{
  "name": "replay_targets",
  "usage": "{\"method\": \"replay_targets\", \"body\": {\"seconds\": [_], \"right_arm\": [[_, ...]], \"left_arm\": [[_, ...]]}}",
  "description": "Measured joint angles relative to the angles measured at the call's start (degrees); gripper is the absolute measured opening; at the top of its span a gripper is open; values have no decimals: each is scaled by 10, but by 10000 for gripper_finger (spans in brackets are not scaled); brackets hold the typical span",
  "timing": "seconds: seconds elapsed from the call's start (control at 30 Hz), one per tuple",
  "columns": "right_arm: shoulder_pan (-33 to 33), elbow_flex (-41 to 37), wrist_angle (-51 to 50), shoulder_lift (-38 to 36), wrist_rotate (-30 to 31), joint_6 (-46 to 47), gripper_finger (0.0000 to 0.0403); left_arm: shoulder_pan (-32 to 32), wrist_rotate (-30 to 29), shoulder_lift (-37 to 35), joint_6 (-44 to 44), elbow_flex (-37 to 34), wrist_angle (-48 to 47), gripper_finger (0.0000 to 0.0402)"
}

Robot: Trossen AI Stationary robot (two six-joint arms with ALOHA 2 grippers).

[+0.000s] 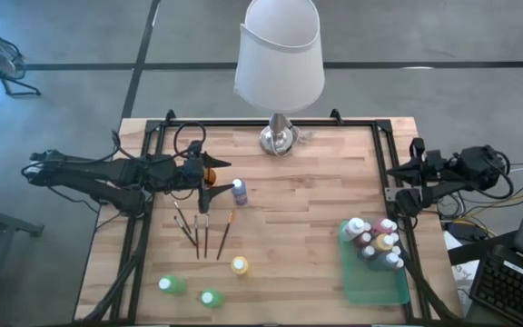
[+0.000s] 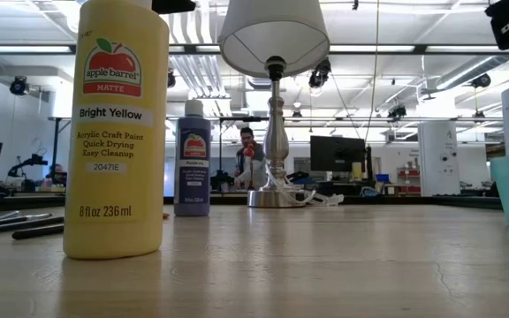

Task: Pick & Place Paint Supplies
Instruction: Put the gold paint brush into the yellow cup

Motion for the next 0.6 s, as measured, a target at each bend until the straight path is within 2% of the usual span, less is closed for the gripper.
{"method": "replay_targets", "body": {"seconds": [0.43, 0.6], "right_arm": [[0, 0, 0, 1, 0, 0, 8], [0, 0, 0, 1, 0, 0, 8]], "left_arm": [[0, -1, 0, -28, 0, 10, 284], [1, -38, -1, -35, 0, 32, 285]]}}
